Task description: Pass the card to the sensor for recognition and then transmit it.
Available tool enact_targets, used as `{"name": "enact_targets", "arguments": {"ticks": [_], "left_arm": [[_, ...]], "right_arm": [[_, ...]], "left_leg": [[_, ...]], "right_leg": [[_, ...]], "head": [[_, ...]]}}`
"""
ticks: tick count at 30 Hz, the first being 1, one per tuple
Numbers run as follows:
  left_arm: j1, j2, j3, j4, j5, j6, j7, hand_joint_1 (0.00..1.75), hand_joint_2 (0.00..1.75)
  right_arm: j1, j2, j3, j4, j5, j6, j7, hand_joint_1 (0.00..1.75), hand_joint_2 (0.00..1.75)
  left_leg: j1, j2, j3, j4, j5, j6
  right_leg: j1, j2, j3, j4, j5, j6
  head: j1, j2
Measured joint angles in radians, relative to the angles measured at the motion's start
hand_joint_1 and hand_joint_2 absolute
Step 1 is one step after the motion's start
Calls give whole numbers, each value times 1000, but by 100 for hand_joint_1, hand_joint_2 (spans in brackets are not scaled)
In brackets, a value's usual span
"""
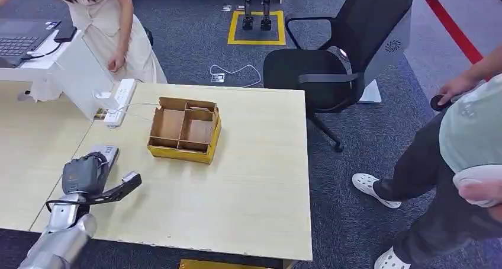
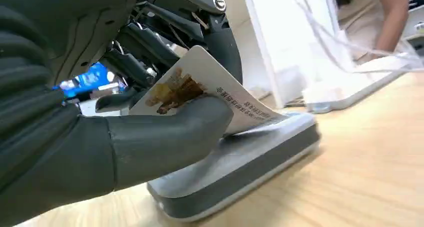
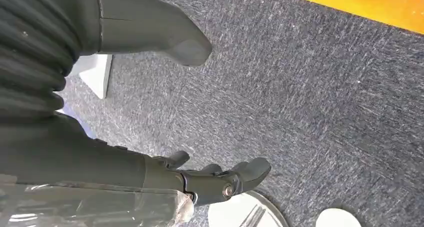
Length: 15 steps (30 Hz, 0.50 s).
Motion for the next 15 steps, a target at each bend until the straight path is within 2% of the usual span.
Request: {"name": "enact_targets", "arguments": {"ticks": [7,15], "left_arm": [[15,-21,0,-55,27,-9,-10,175,175],[24,-29,0,-72,28,-9,-10,175,175]], "right_arm": [[0,0,-5,0,9,2,-2,0,175],[-1,0,-6,0,9,2,-2,0,175]], "left_leg": [[0,0,0,0,0,0],[0,0,0,0,0,0]], "right_leg": [[0,0,0,0,0,0],[0,0,0,0,0,0]], "head": [[0,0],[1,0]]}}
